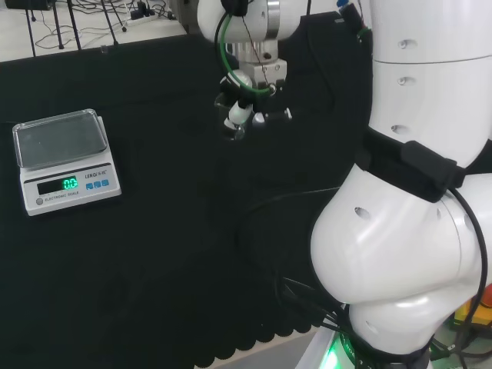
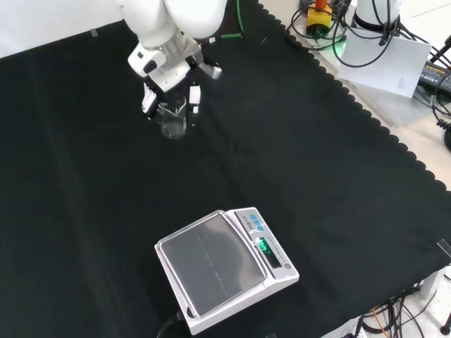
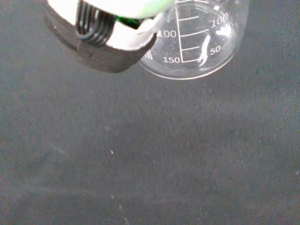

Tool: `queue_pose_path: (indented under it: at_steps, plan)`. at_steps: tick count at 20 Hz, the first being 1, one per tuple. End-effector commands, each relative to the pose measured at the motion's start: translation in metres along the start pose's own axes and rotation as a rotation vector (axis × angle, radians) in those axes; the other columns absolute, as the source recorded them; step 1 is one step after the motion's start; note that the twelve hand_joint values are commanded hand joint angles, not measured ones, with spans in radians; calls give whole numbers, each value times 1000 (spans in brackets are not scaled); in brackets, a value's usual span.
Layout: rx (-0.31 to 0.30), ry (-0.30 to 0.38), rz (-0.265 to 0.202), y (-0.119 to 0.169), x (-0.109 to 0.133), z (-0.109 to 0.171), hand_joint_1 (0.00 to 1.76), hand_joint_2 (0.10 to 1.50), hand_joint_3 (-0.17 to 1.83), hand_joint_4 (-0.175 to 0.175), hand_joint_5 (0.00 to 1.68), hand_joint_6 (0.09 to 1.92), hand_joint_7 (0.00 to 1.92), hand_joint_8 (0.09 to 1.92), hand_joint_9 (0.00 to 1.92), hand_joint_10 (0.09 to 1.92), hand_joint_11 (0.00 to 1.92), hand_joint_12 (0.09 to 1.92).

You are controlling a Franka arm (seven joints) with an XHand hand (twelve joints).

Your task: Put the beaker on the electronic balance.

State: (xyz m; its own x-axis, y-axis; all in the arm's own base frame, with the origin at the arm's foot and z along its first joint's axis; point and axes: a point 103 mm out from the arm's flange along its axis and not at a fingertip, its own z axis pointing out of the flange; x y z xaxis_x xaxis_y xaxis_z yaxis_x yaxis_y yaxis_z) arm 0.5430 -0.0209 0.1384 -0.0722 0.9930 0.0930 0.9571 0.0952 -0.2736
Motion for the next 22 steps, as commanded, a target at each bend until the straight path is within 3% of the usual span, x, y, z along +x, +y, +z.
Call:
queue_pose_path:
  at_steps: [1, 7, 9, 12, 22]
  plan:
    - [-23, -19, -22, -22, 8, -33, 1187, 1231, 60, -175, 687, 1435, 735, 1452, 976, 1267, 1098, 1122]
    - [-24, -38, -34, -28, 23, -46, 1188, 1231, 55, -175, 692, 1429, 738, 1446, 972, 1266, 1093, 1123]
    - [-27, -9, -31, -26, 37, -48, 1189, 1230, 54, -175, 694, 1426, 740, 1444, 972, 1266, 1092, 1124]
    - [-20, -29, -71, -14, 79, -50, 1190, 1229, 52, -175, 698, 1422, 742, 1440, 971, 1265, 1090, 1125]
    - [8, -76, -304, 39, 261, -50, 1192, 1228, 47, -175, 704, 1413, 748, 1431, 970, 1264, 1087, 1129]
